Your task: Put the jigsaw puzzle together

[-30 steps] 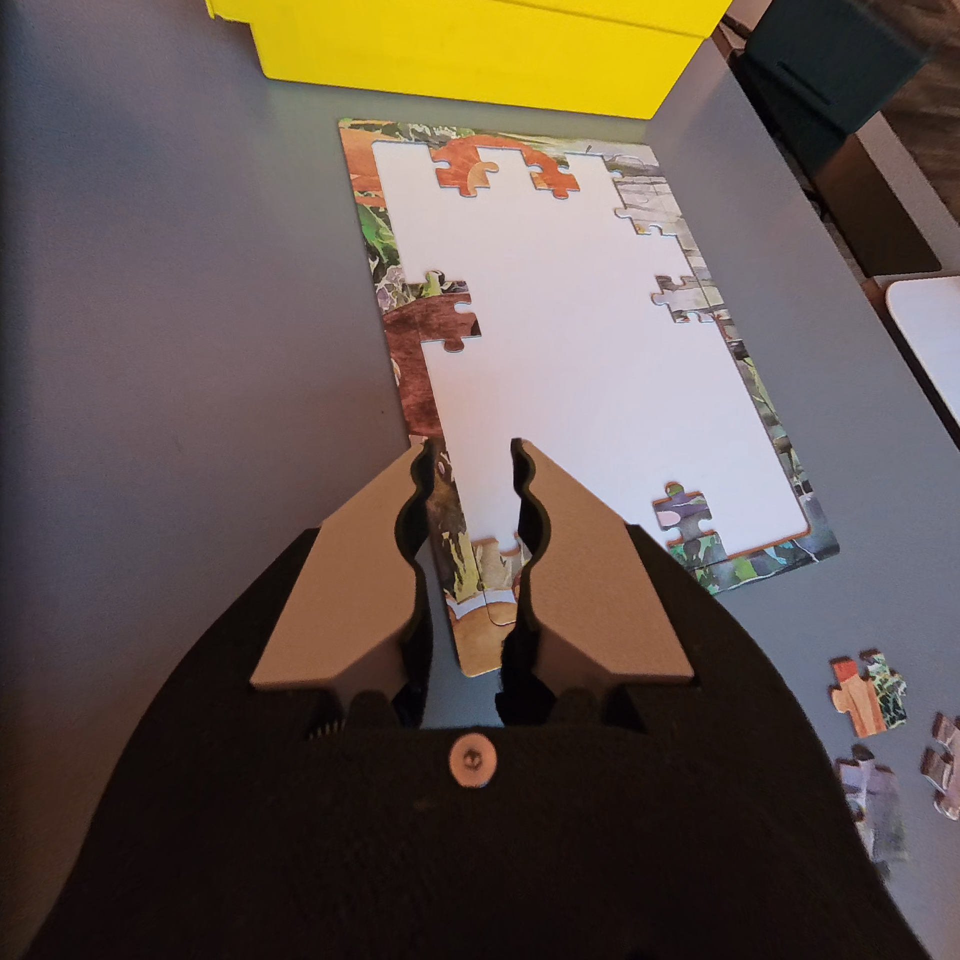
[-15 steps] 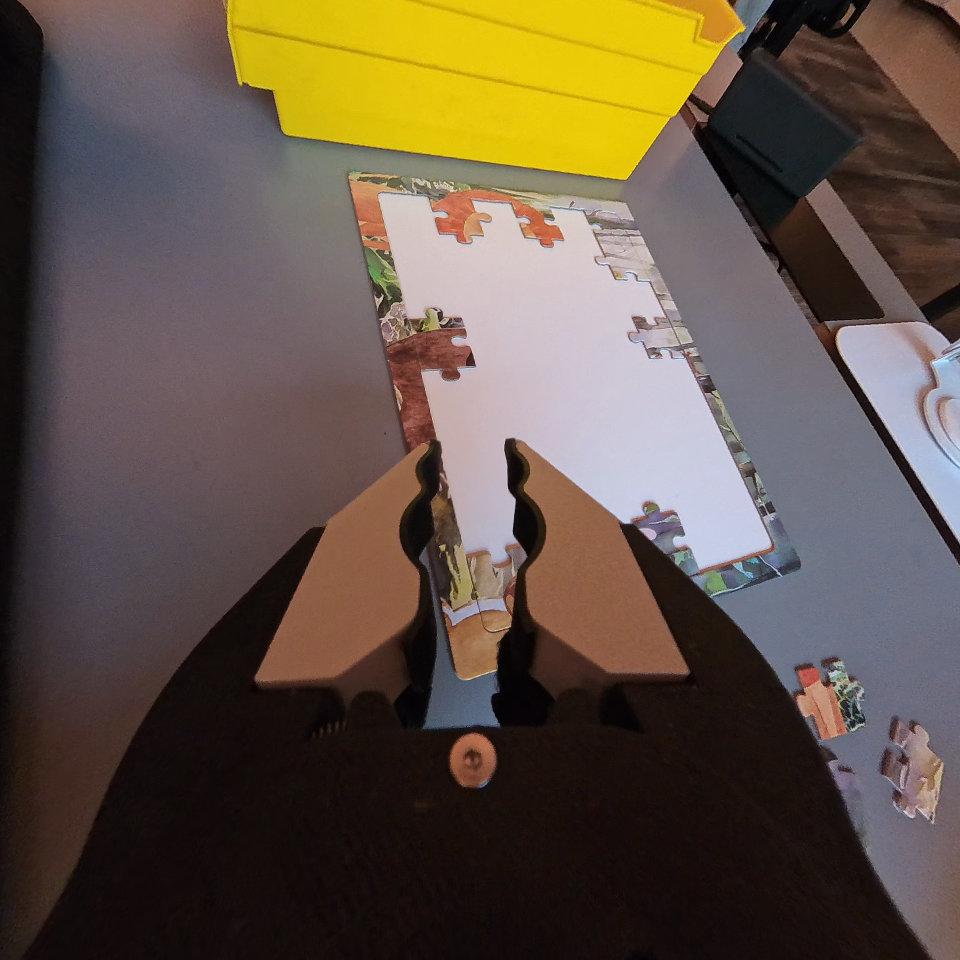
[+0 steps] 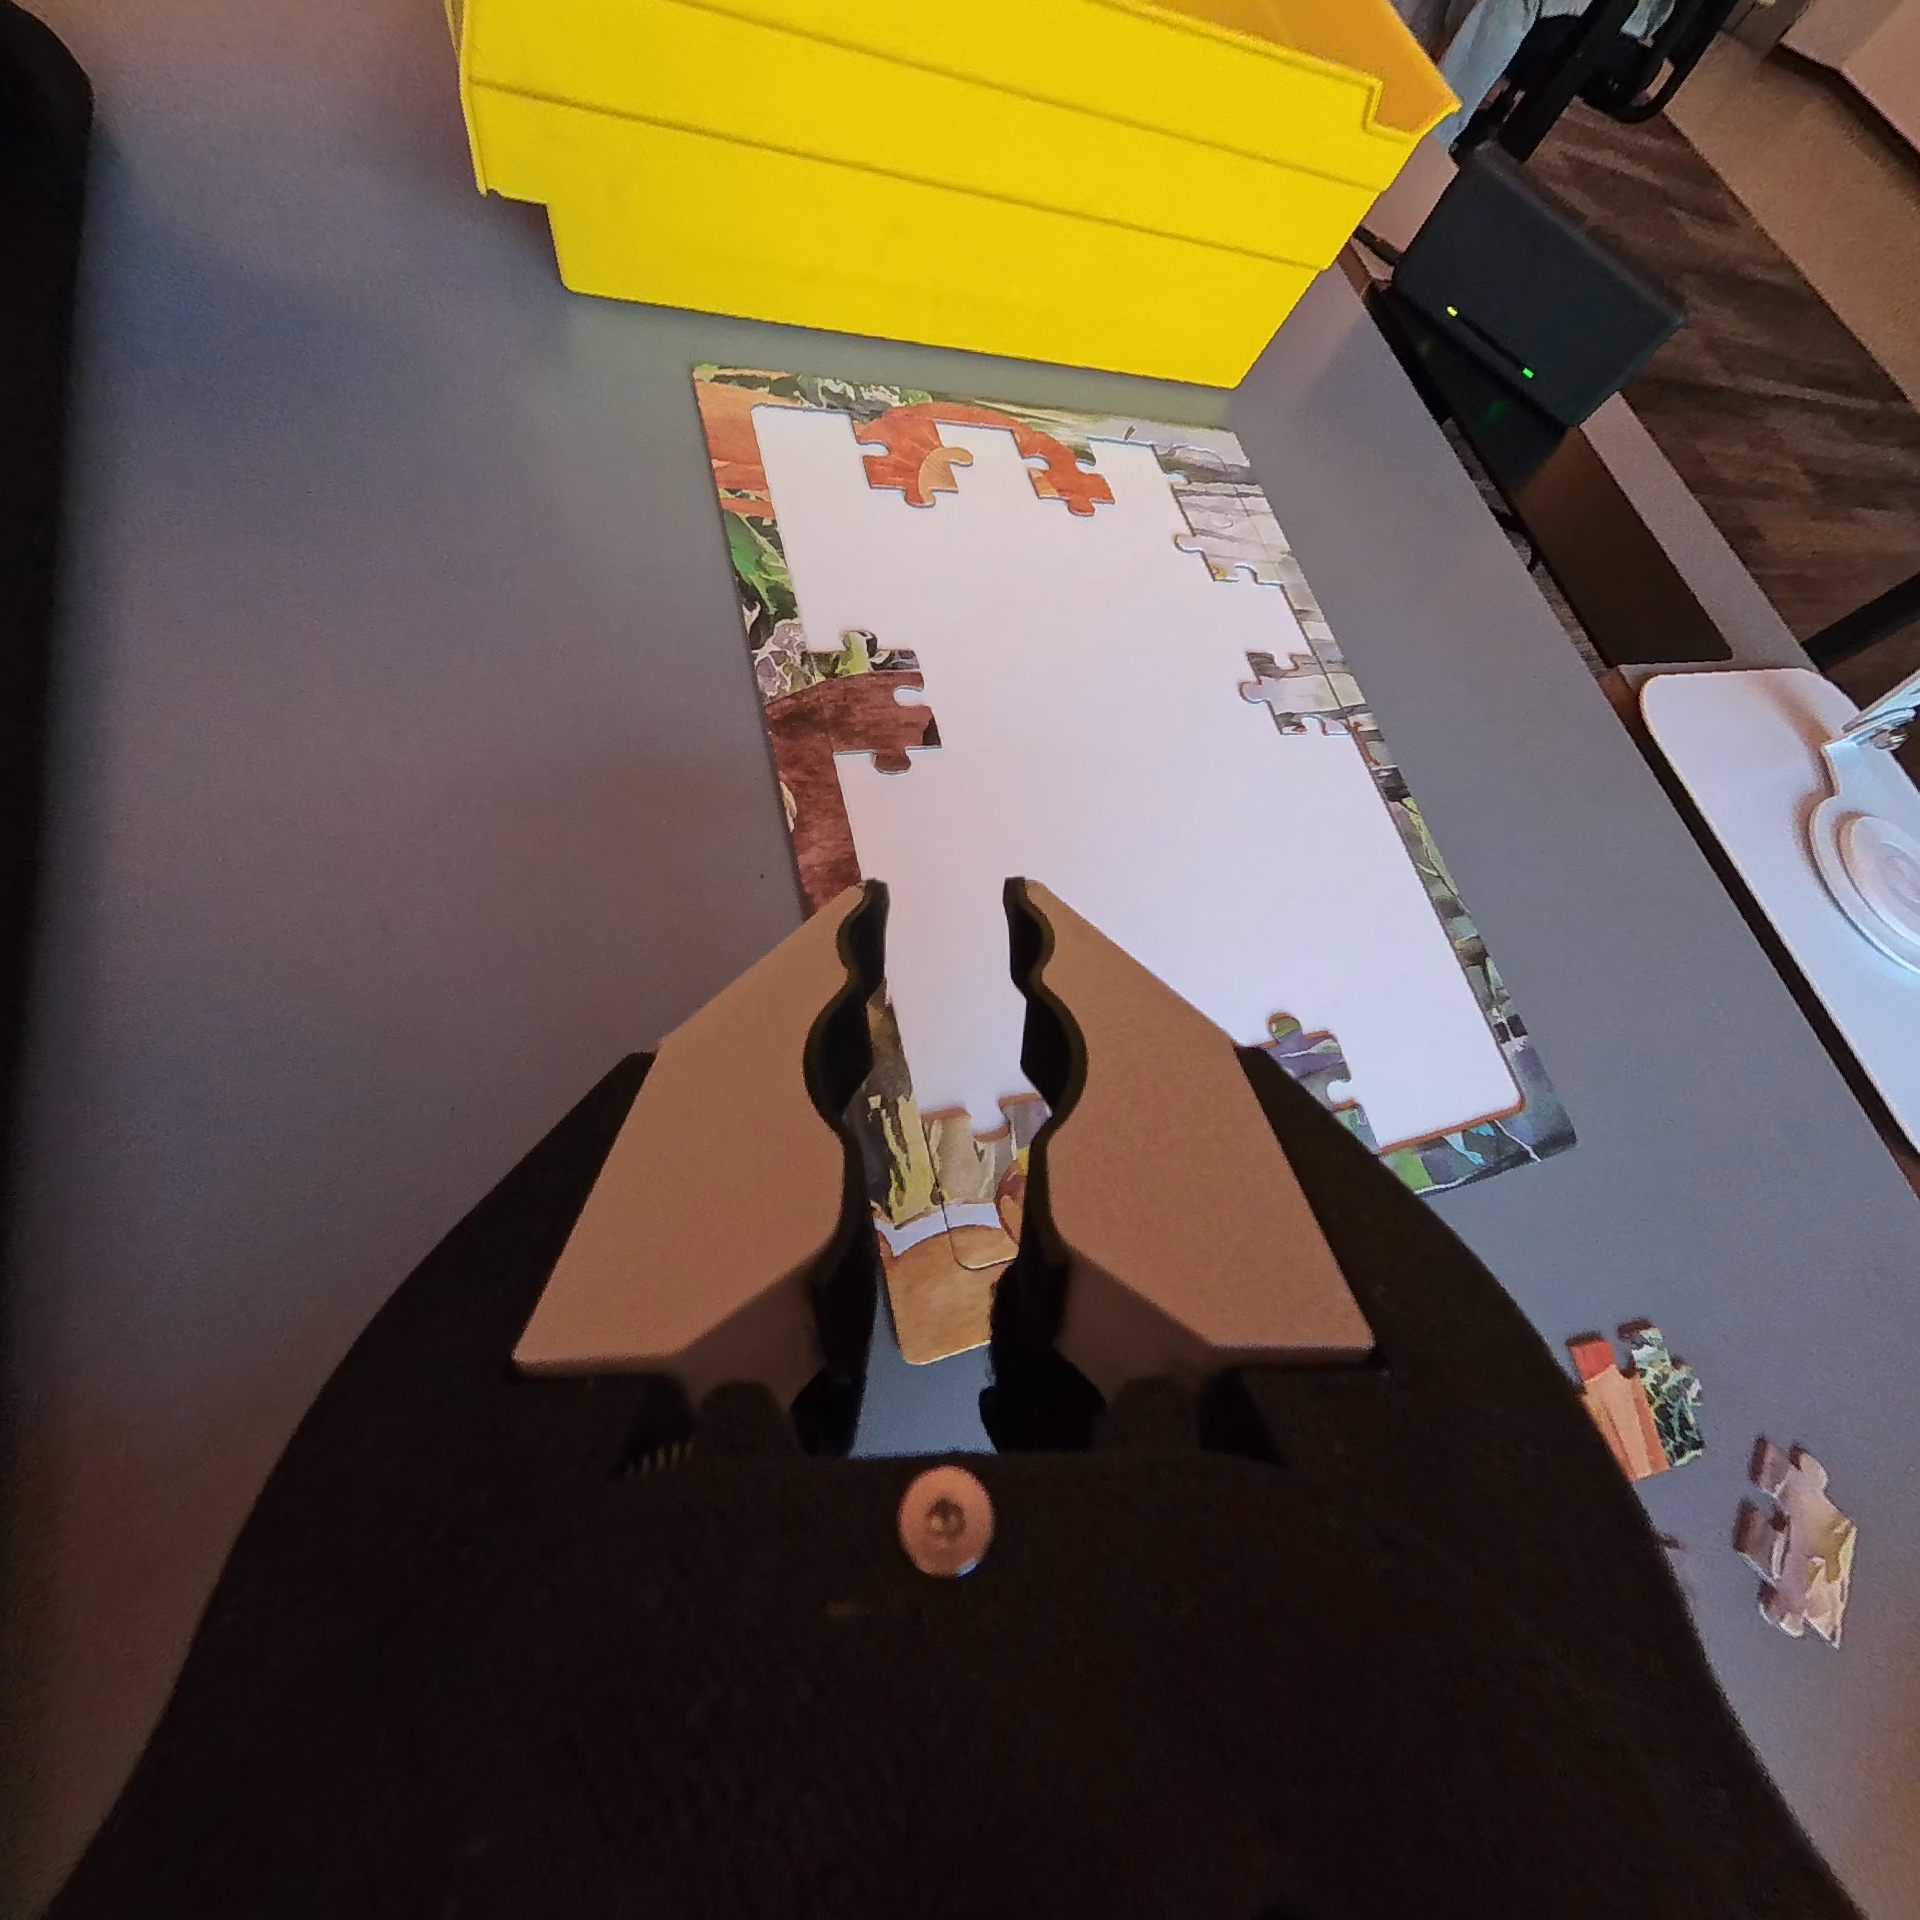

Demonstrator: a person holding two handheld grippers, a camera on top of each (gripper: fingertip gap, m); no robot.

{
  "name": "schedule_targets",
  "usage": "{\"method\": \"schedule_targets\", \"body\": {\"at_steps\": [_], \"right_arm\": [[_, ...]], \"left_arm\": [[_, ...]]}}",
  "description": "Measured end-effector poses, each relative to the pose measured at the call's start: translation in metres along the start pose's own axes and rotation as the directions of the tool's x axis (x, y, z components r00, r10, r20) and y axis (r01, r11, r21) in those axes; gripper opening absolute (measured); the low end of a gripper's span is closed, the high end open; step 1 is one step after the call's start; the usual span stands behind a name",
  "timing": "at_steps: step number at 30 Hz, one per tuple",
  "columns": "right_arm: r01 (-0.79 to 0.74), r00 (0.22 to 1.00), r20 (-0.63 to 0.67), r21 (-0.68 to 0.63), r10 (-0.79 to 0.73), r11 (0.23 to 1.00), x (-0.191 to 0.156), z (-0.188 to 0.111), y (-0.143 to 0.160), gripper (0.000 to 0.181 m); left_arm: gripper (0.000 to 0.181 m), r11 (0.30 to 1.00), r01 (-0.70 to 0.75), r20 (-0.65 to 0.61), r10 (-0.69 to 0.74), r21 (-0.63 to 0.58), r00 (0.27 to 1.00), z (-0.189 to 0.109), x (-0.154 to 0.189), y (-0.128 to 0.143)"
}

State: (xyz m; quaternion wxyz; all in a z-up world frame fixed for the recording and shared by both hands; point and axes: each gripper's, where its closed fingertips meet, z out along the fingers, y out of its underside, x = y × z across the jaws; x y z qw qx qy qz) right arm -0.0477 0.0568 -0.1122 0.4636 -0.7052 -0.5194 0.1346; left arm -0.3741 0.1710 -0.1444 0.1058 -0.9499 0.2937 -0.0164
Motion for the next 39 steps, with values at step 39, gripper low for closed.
{"method": "schedule_targets", "body": {"at_steps": [39], "right_arm": [[0.034, 0.999, -0.027, 0.021, -0.033, 0.999, 0.002, -0.003, -0.005, 0.021]], "left_arm": [[0.037, 0.995, 0.097, -0.010, -0.097, -0.007, 0.995, 0.026, 0.006, -0.034]]}}
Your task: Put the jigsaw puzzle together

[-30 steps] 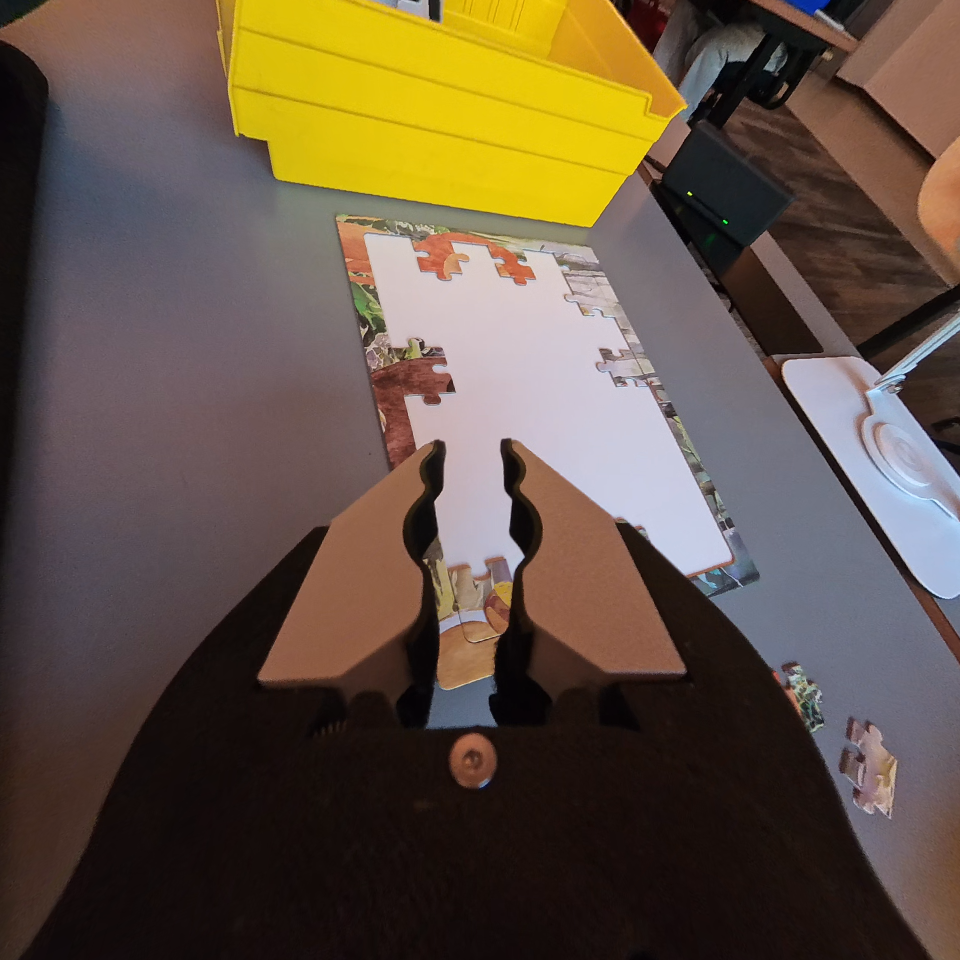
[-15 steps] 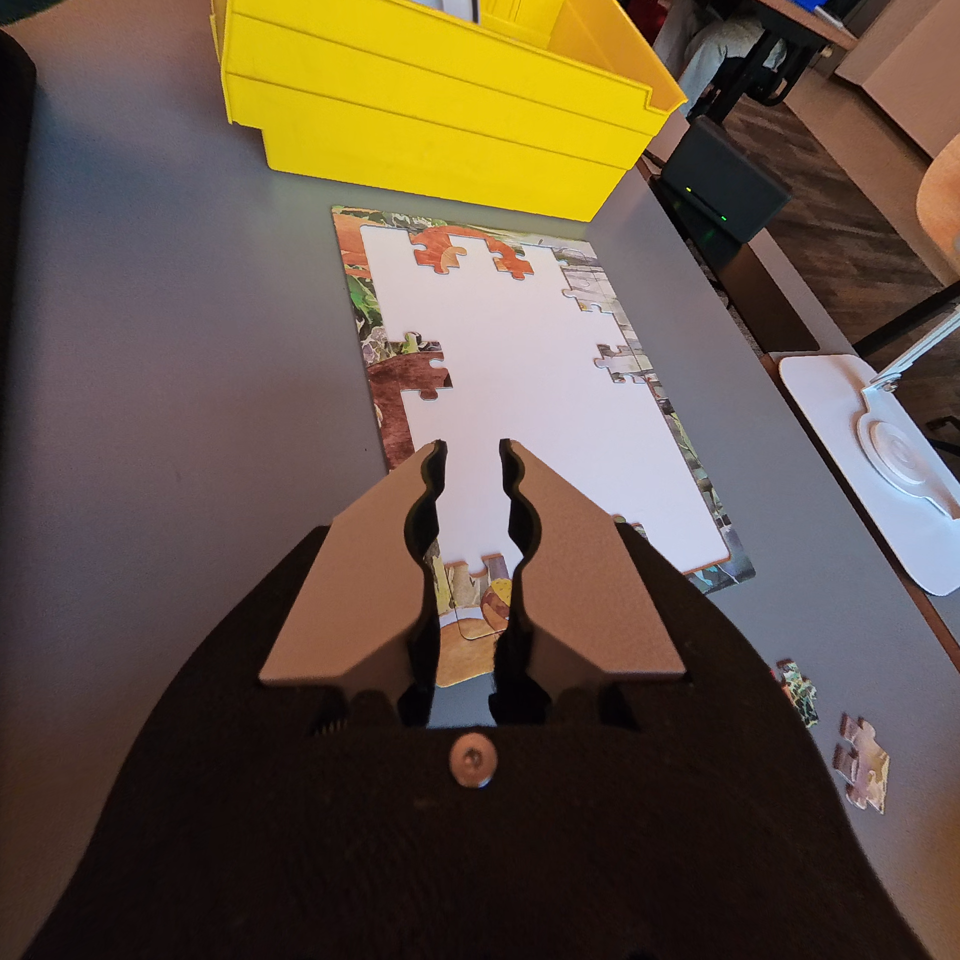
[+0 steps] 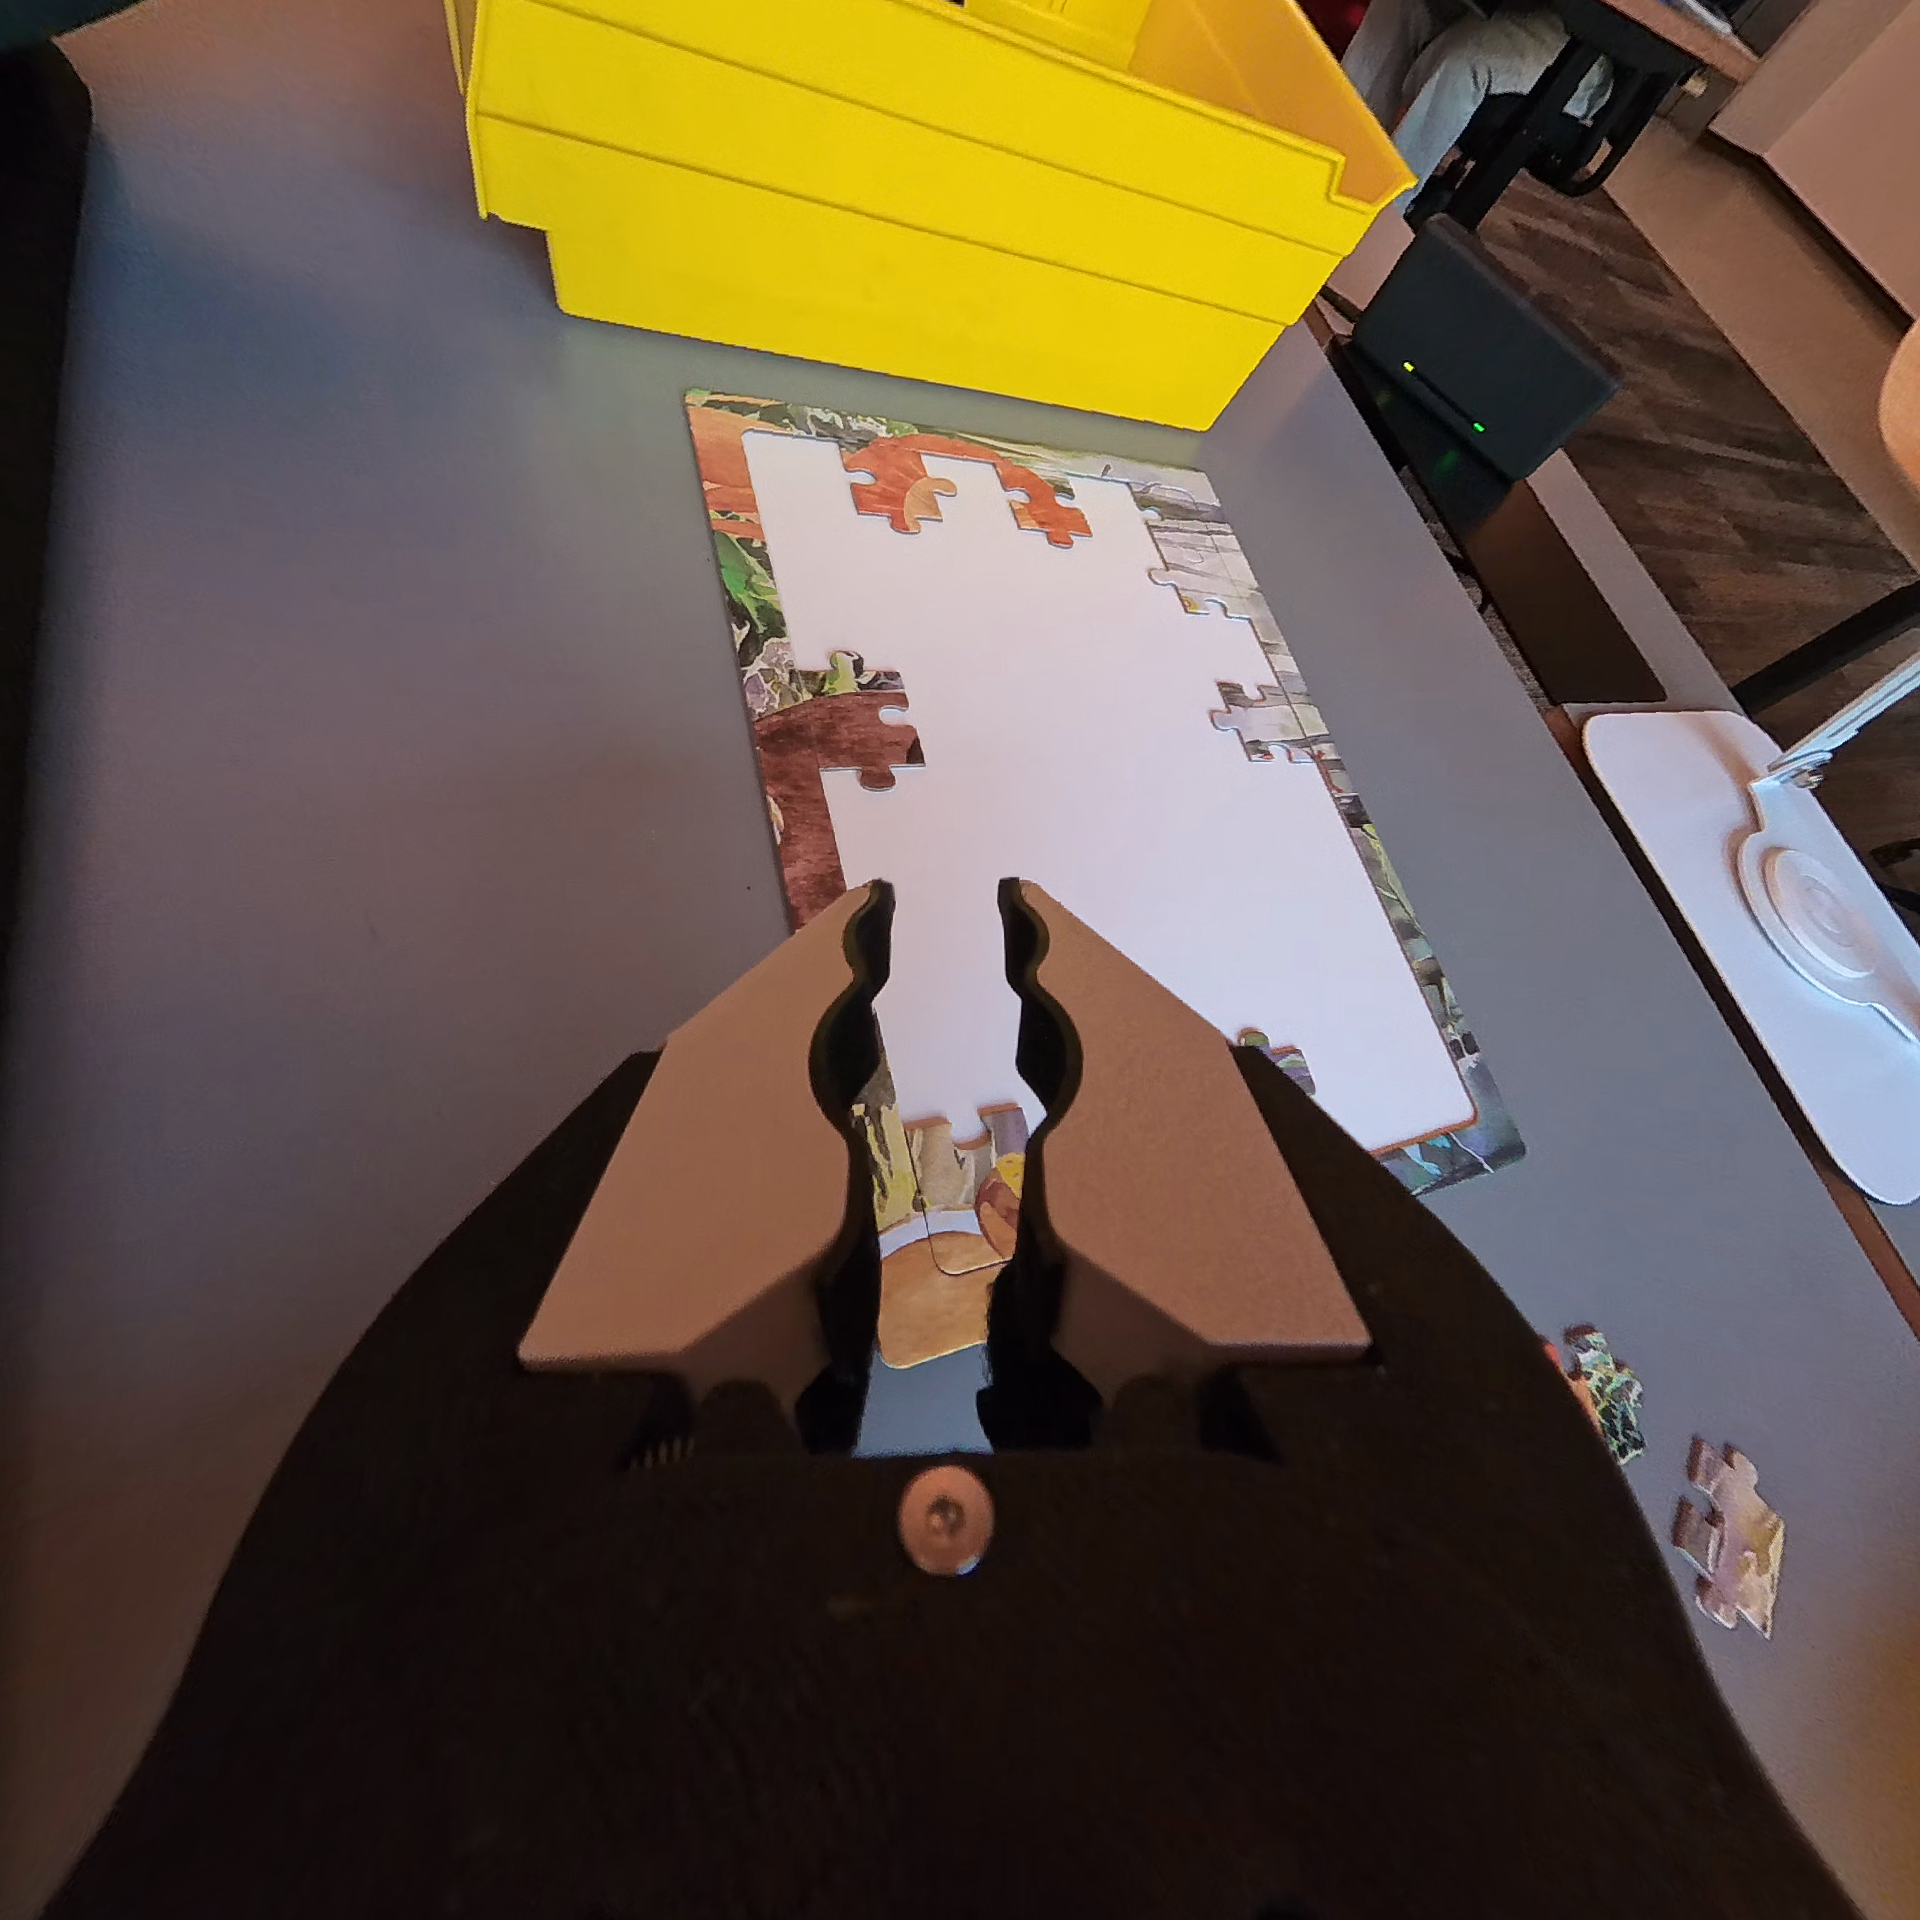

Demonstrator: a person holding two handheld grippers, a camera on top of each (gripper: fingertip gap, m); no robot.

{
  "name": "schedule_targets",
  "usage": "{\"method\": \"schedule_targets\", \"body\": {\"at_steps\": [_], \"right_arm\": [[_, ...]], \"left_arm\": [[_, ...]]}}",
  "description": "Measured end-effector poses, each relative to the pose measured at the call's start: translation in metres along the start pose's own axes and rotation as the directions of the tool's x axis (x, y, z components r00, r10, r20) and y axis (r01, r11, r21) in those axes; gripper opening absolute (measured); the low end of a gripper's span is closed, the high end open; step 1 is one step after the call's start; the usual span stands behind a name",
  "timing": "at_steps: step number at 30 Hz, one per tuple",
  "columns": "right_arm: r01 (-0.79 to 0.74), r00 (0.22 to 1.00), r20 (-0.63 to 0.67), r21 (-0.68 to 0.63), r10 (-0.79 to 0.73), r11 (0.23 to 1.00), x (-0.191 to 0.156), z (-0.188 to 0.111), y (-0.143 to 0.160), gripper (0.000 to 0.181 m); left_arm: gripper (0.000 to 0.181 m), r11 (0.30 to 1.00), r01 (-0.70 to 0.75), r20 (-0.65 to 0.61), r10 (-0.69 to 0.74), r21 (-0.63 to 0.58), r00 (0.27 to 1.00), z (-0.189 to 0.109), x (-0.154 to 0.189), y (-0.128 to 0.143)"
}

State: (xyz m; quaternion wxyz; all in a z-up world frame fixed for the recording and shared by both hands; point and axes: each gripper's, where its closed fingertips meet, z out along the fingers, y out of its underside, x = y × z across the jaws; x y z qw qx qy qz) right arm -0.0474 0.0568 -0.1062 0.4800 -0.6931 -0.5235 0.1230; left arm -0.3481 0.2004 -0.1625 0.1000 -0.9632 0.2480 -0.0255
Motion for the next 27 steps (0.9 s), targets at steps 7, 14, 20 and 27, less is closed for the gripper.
{"method": "schedule_targets", "body": {"at_steps": [7, 14, 20, 27], "right_arm": [[0.014, 1.000, 0.008, -0.014, -0.014, 1.000, -0.0031, 0.0010, 0.0015, 0.021], [0.019, 1.000, 0.013, -0.022, -0.019, 1.000, -0.0049, 0.0014, 0.0025, 0.021], [0.029, 0.999, 0.019, -0.034, -0.028, 0.999, -0.0071, 0.0022, 0.0039, 0.021], [0.037, 0.999, 0.023, -0.047, -0.036, 0.998, -0.0084, 0.0030, 0.0058, 0.021]], "left_arm": [[0.033, 0.998, -0.053, 0.029, 0.054, -0.039, 0.998, 0.0005, 0.0035, 0.0026], [0.021, 0.990, -0.117, 0.088, 0.124, -0.079, 0.988, 0.0023, 0.0062, 0.0011], [0.032, 0.993, -0.097, 0.101, 0.104, -0.073, 0.989, 0.0019, 0.0004, 0.0002], [0.030, 0.990, -0.143, 0.076, 0.144, -0.017, 0.987, 0.0035, 0.0015, -0.0074]]}}
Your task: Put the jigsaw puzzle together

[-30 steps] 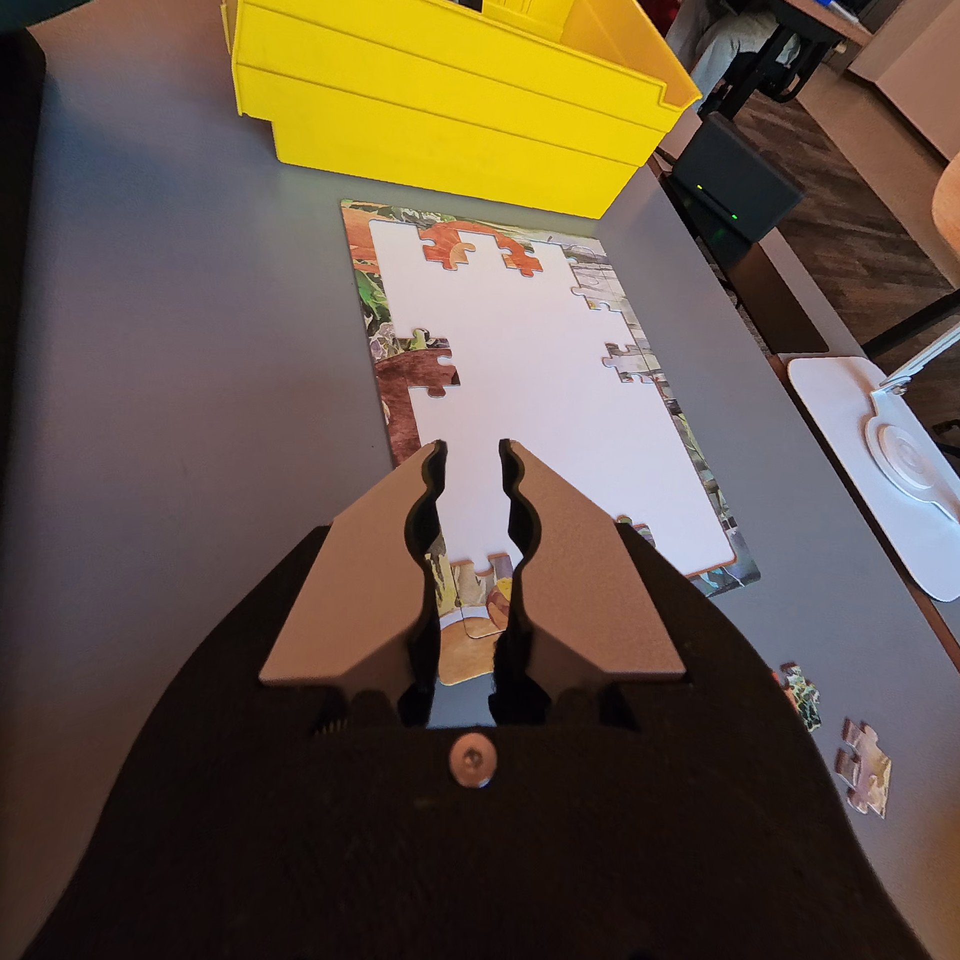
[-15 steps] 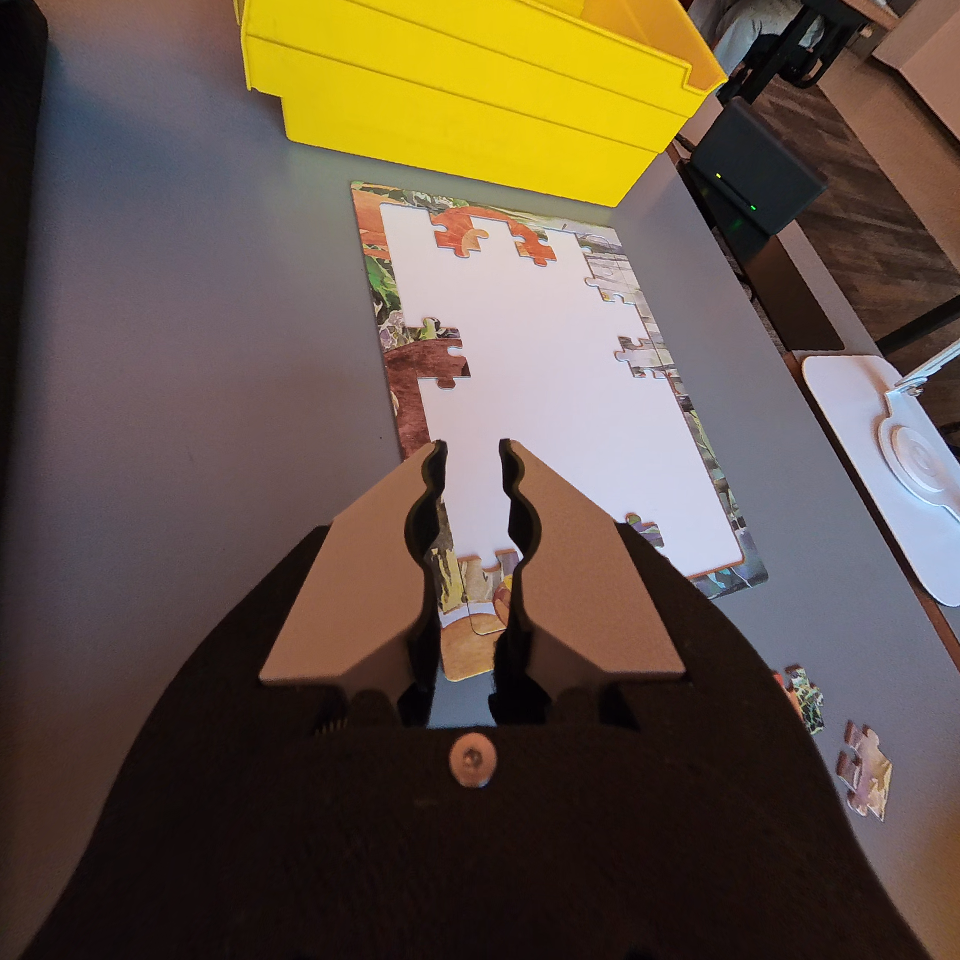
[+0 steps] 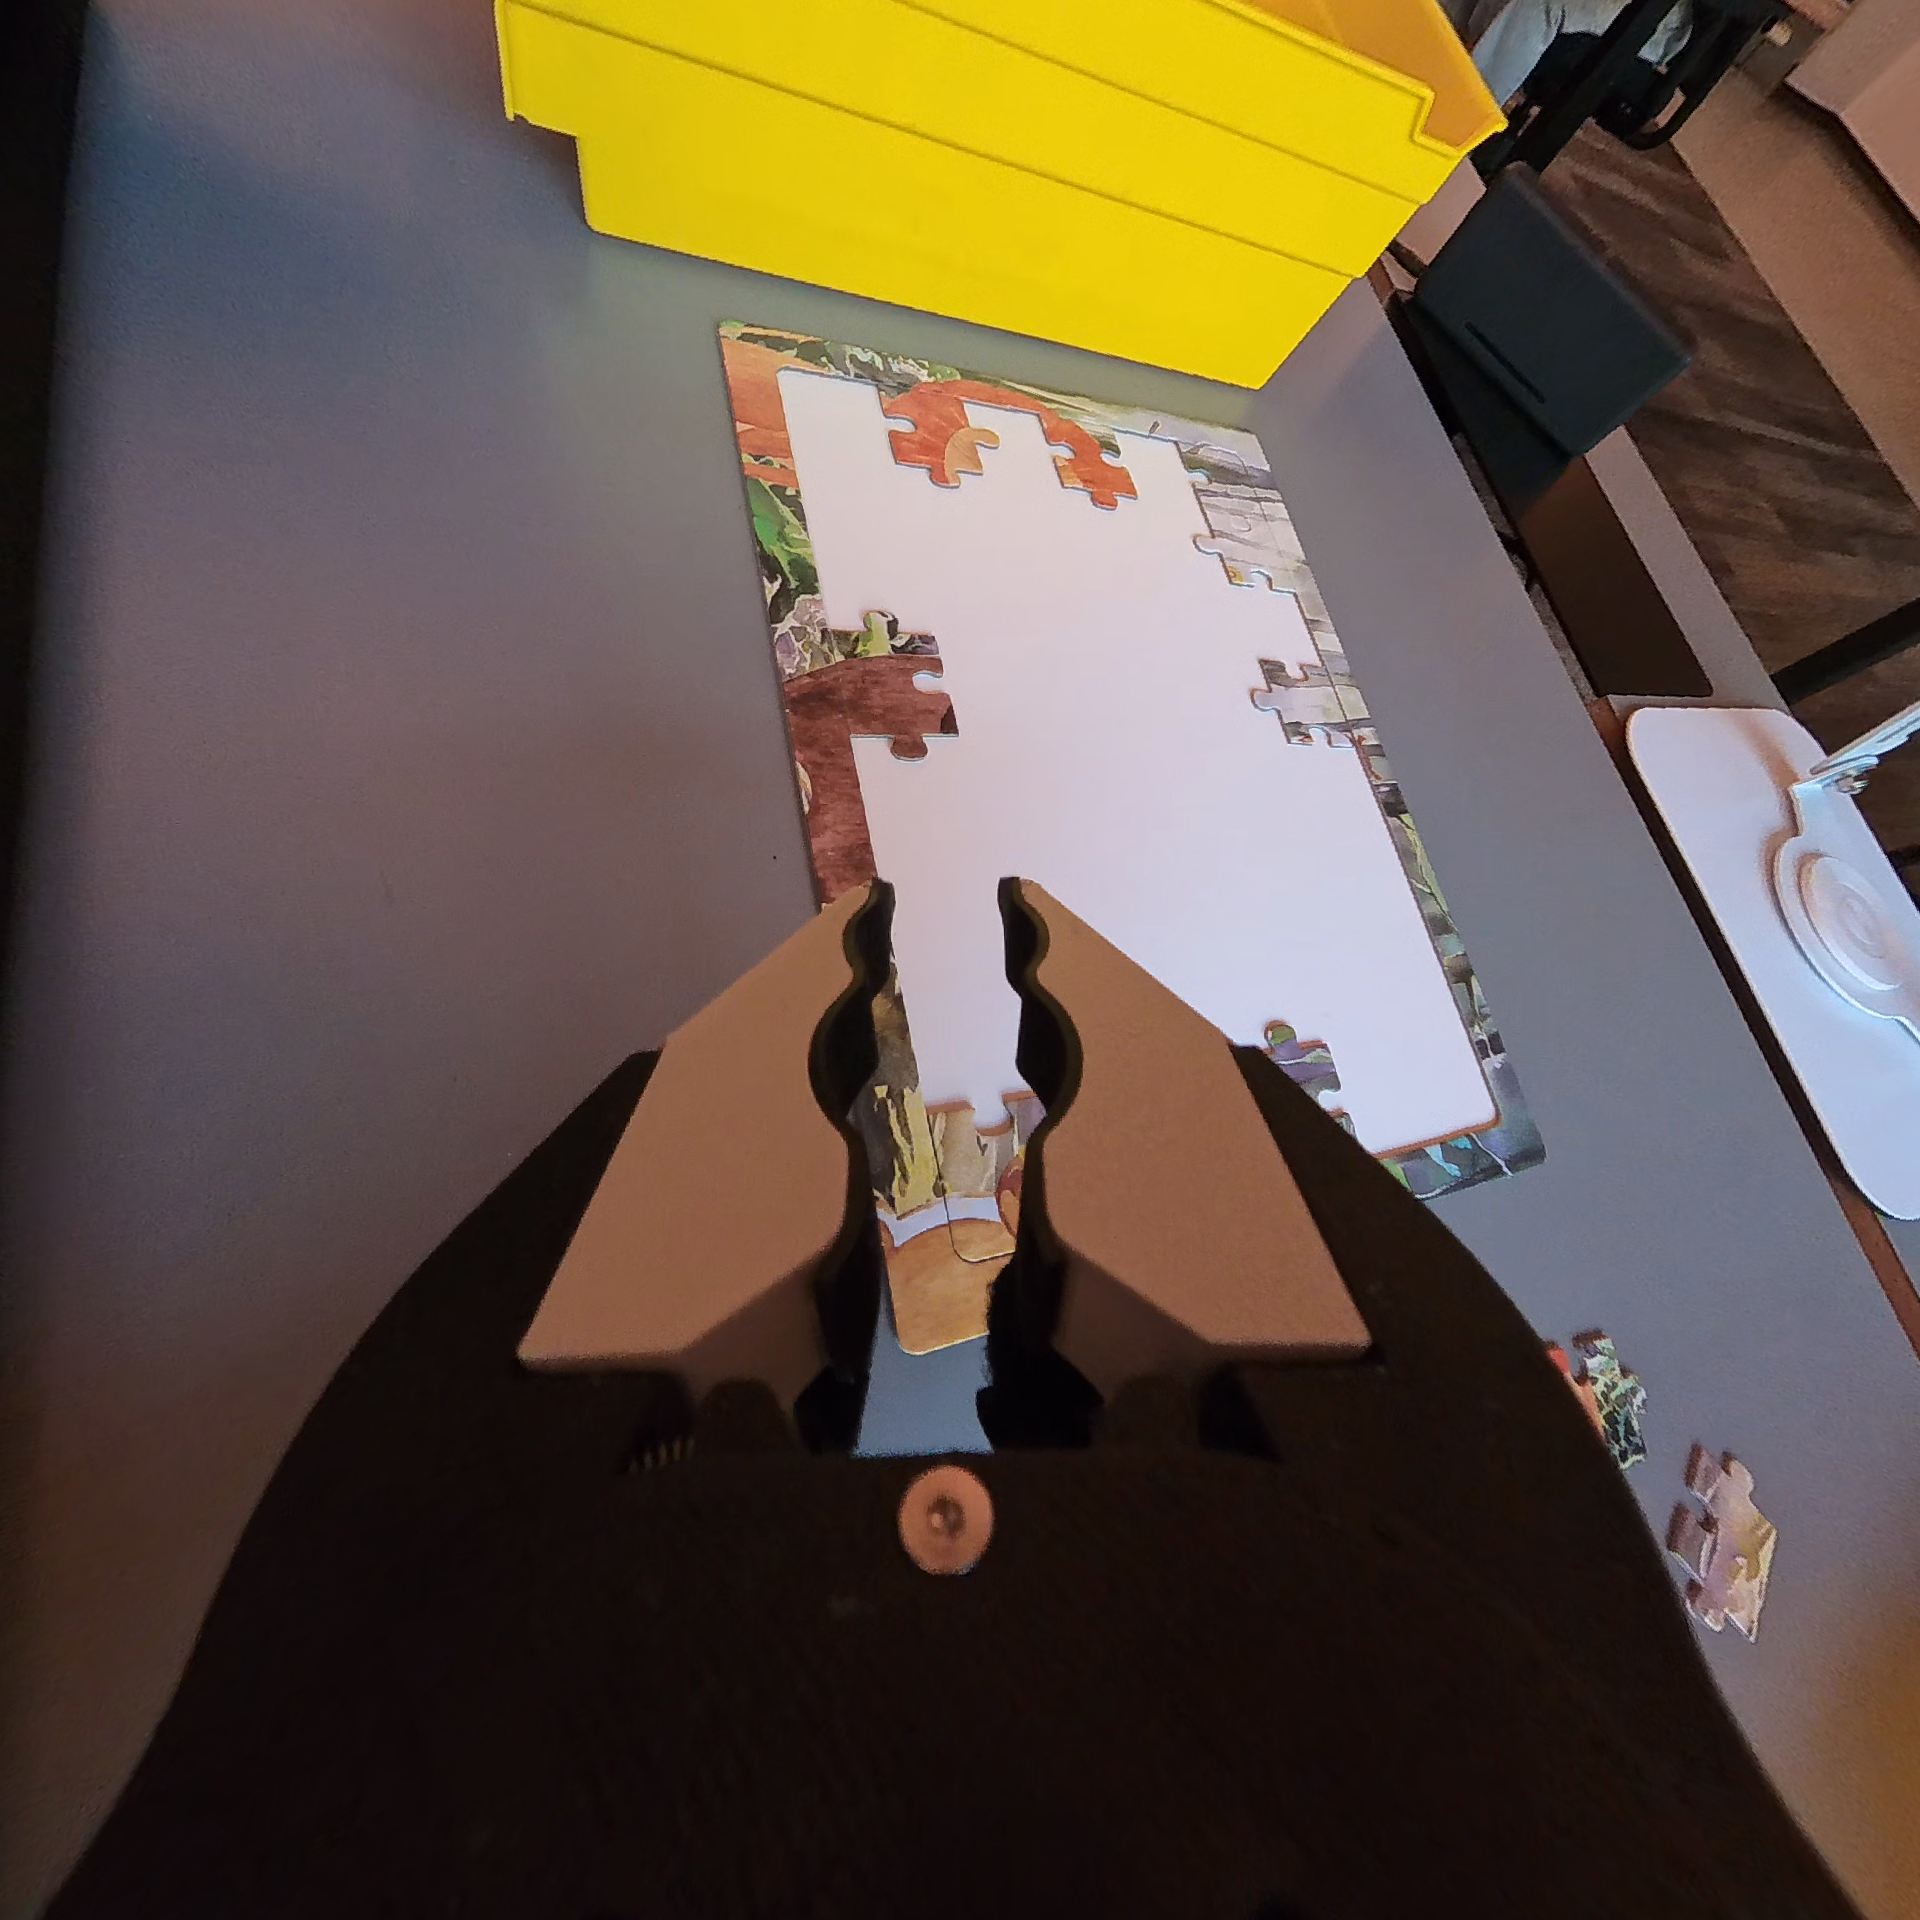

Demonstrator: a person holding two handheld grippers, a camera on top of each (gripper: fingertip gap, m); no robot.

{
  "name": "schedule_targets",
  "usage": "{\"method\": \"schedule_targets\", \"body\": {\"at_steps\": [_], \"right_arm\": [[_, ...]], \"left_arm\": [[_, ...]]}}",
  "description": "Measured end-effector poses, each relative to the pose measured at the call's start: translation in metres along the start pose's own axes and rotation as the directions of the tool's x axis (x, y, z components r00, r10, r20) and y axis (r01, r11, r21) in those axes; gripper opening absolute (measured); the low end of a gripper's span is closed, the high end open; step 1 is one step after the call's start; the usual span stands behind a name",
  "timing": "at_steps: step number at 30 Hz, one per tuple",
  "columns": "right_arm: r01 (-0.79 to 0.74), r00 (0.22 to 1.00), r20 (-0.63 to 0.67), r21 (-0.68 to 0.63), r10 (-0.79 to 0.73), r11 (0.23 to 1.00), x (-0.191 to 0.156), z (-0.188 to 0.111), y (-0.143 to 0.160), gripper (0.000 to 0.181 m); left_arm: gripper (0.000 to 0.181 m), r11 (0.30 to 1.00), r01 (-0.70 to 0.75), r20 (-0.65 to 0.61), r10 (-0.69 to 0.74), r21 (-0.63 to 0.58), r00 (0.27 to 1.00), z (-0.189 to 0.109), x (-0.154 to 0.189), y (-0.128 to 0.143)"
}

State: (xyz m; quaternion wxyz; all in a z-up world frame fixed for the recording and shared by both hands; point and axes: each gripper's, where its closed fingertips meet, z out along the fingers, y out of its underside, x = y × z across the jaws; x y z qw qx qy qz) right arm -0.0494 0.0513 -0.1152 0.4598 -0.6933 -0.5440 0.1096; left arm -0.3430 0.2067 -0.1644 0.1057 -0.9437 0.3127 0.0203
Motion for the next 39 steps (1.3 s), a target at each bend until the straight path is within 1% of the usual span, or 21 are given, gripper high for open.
{"method": "schedule_targets", "body": {"at_steps": [2, 6, 11, 12, 13, 15, 17, 19, 21, 24, 26, 29, 35, 38, 39], "right_arm": [[0.001, 1.000, 0.000, -0.001, -0.001, 1.000, 0.000, 0.000, 0.000, 0.021], [0.004, 1.000, 0.004, -0.004, -0.004, 1.000, -0.001, 0.000, 0.000, 0.021], [0.006, 1.000, 0.009, -0.010, -0.006, 1.000, -0.002, 0.001, 0.001, 0.021], [0.008, 1.000, 0.008, -0.012, -0.008, 1.000, -0.002, 0.001, 0.001, 0.021], [0.009, 1.000, 0.008, -0.012, -0.009, 1.000, -0.002, 0.000, 0.001, 0.021], [0.010, 1.000, 0.011, -0.009, -0.010, 1.000, -0.003, 0.000, 0.001, 0.021], [0.013, 1.000, 0.014, -0.014, -0.013, 1.000, -0.004, 0.001, 0.001, 0.021], [0.016, 1.000, 0.016, -0.018, -0.016, 1.000, -0.004, 0.001, 0.002, 0.021], [0.018, 1.000, 0.019, -0.023, -0.017, 1.000, -0.005, 0.002, 0.003, 0.021], [0.018, 1.000, 0.022, -0.028, -0.017, 0.999, -0.005, 0.002, 0.004, 0.021], [0.019, 1.000, 0.025, -0.032, -0.018, 0.999, -0.006, 0.002, 0.004, 0.021], [0.023, 0.999, 0.029, -0.035, -0.022, 0.999, -0.007, 0.003, 0.004, 0.021], [0.028, 0.999, 0.034, -0.043, -0.027, 0.999, -0.008, 0.003, 0.006, 0.021], [0.032, 0.999, 0.038, -0.050, -0.030, 0.998, -0.009, 0.004, 0.007, 0.021], [0.032, 0.999, 0.040, -0.052, -0.030, 0.998, -0.009, 0.004, 0.007, 0.021]], "left_arm": [[0.025, 1.000, -0.003, 0.006, 0.003, 0.014, 1.000, 0.000, -0.003, -0.001], [0.024, 1.000, -0.013, 0.012, 0.013, 0.013, 1.000, 0.000, -0.003, 0.000], [0.018, 1.000, -0.015, 0.003, 0.014, 0.020, 1.000, 0.000, -0.001, -0.002], [0.014, 1.000, -0.008, -0.001, 0.008, 0.023, 1.000, 0.000, -0.001, -0.002], [0.000, 1.000, 0.001, -0.010, 0.000, 0.025, 1.000, -0.001, -0.001, -0.002], [0.000, 0.999, 0.024, -0.033, -0.023, 0.021, 0.999, 0.001, -0.001, -0.001], [0.002, 0.998, 0.051, -0.027, -0.050, 0.026, 0.998, 0.001, -0.004, -0.001], [0.017, 0.998, 0.065, 0.001, -0.065, 0.026, 0.998, 0.000, -0.011, 0.001], [0.022, 0.997, 0.079, -0.002, -0.079, 0.024, 0.997, 0.000, -0.014, 0.003], [0.020, 0.991, 0.128, -0.052, -0.127, 0.025, 0.991, 0.000, -0.012, 0.005], [0.023, 0.989, 0.144, -0.069, -0.142, 0.022, 0.987, 0.000, -0.012, 0.007], [0.026, 0.991, 0.132, -0.080, -0.130, 0.017, 0.988, -0.001, -0.008, 0.007], [0.023, 0.989, 0.144, -0.098, -0.140, 0.029, 0.985, -0.003, -0.003, 0.003], [0.026, 0.986, 0.162, -0.159, -0.153, 0.042, 0.975, -0.005, 0.005, -0.001], [0.030, 0.986, 0.166, -0.168, -0.158, 0.034, 0.973, -0.004, 0.006, 0.001]]}}
